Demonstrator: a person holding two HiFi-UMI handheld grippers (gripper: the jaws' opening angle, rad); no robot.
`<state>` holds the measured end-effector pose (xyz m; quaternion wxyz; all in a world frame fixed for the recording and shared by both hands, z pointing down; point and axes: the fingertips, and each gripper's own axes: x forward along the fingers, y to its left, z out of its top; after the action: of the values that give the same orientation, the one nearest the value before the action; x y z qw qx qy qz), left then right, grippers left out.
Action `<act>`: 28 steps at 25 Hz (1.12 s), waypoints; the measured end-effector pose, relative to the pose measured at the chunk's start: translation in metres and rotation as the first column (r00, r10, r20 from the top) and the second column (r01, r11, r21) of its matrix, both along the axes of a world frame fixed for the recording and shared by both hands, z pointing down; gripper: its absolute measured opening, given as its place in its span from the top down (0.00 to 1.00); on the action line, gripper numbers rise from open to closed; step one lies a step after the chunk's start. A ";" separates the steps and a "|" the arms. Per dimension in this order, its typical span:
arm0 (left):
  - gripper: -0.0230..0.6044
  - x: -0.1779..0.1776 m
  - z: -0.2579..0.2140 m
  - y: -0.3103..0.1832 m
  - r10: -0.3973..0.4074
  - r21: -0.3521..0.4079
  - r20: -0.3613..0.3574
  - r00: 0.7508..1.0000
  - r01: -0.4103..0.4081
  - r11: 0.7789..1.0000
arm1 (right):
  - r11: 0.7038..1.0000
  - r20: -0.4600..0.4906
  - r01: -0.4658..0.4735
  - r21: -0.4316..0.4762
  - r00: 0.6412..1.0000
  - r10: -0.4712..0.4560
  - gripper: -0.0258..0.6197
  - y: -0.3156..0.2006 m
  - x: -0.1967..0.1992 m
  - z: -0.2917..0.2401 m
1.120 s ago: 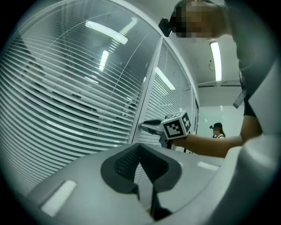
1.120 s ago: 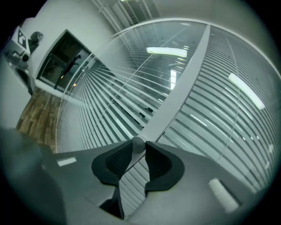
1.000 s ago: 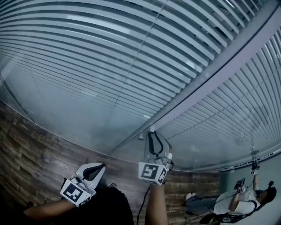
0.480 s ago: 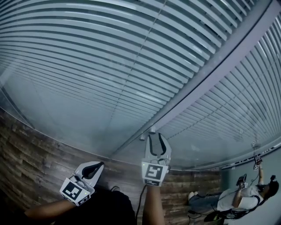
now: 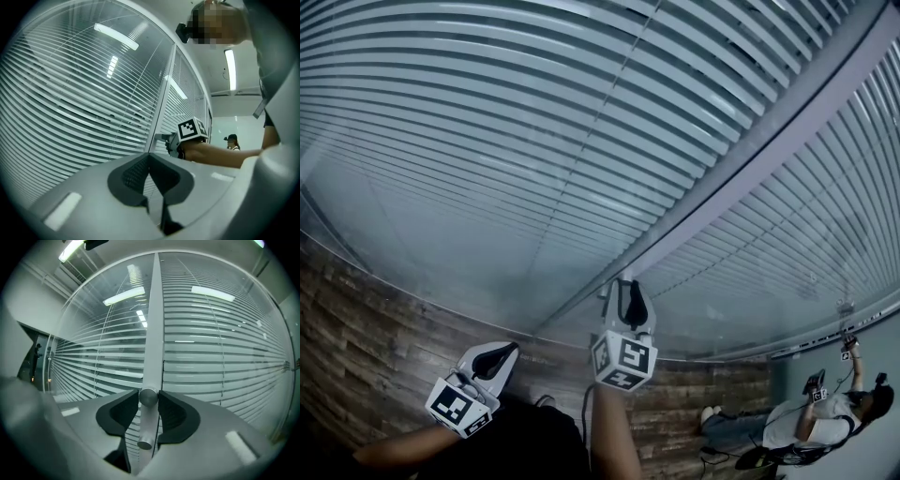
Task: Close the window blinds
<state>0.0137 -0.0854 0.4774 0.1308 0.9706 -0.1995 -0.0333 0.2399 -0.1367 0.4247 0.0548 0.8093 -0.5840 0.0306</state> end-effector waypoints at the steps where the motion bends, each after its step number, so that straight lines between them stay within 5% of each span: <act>1: 0.97 0.000 0.000 -0.001 -0.003 -0.002 -0.001 1.000 0.003 1.000 | 1.000 -0.005 -0.002 -0.004 1.000 0.001 0.76 0.000 0.001 0.000; 7: 0.97 -0.002 0.002 -0.007 -0.015 -0.024 -0.004 1.000 0.015 1.000 | 0.999 -0.061 0.026 -0.024 0.998 -0.028 0.76 0.000 0.003 -0.002; 12: 0.97 -0.008 -0.002 -0.003 -0.012 0.001 -0.014 1.000 0.012 1.000 | 0.988 -0.249 0.050 -0.145 0.965 -0.086 0.77 0.003 -0.008 -0.002; 18: 0.97 -0.007 0.001 -0.008 -0.013 -0.015 -0.010 1.000 0.013 1.000 | 0.943 -0.581 0.025 -0.333 0.782 -0.225 0.76 -0.002 -0.012 0.003; 23: 0.97 -0.003 0.001 -0.002 -0.009 -0.021 -0.009 1.000 0.008 1.000 | 0.916 -0.705 0.005 -0.402 0.637 -0.313 0.76 0.001 -0.012 0.003; 26: 0.97 -0.003 0.001 0.000 -0.005 -0.024 -0.012 1.000 0.005 1.000 | 0.919 -0.698 0.002 -0.393 0.650 -0.300 0.76 0.002 -0.011 0.003; 28: 0.97 -0.005 0.001 0.001 -0.005 -0.028 -0.017 1.000 0.004 1.000 | 0.946 -0.620 0.029 -0.324 0.749 -0.235 0.71 0.005 -0.011 -0.002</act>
<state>0.0087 -0.0841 0.4789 0.1459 0.9679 -0.2010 -0.0392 0.2291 -0.1320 0.4225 0.3759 0.7078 -0.5735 -0.1698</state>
